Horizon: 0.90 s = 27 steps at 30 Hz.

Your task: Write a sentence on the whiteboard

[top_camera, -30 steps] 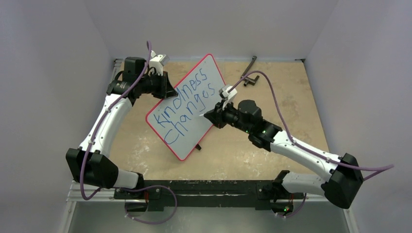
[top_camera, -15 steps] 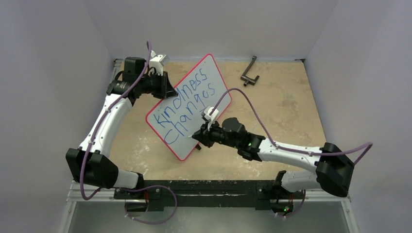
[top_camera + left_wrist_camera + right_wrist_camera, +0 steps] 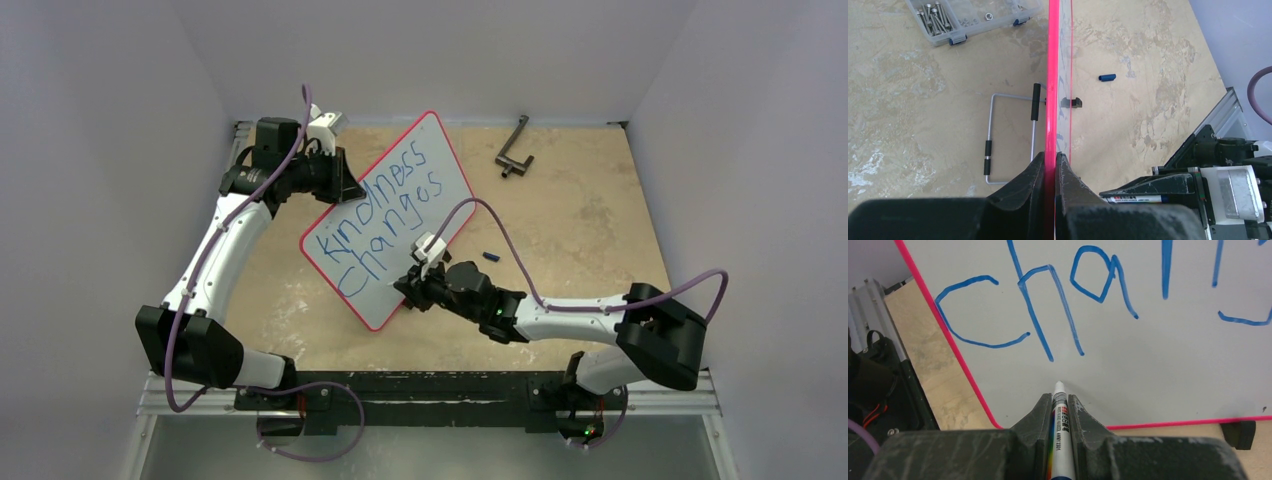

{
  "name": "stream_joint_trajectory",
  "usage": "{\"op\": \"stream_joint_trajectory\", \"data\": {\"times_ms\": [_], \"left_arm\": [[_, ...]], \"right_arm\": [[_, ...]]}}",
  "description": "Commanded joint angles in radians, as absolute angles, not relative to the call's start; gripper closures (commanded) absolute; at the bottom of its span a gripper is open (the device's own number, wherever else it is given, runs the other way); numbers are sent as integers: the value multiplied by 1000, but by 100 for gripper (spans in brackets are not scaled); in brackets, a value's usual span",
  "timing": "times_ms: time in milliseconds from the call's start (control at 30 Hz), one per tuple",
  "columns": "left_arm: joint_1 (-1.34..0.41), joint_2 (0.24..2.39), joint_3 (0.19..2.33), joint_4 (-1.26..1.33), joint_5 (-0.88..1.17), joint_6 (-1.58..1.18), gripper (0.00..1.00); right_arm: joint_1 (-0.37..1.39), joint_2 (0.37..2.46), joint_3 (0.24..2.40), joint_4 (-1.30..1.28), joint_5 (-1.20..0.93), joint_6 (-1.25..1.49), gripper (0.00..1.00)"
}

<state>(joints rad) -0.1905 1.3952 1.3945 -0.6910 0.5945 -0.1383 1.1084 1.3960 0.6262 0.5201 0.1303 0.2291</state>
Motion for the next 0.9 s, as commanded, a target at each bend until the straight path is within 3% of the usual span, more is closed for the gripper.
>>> {"op": "stream_joint_trajectory", "data": {"times_ms": [0, 867], "left_arm": [[-199, 1395, 1395, -713, 574, -94, 100], [-199, 1388, 1393, -709, 575, -96, 100]], "right_arm": [[1109, 1377, 614, 641, 231, 260, 100], [1109, 1495, 617, 653, 238, 311, 100]]}}
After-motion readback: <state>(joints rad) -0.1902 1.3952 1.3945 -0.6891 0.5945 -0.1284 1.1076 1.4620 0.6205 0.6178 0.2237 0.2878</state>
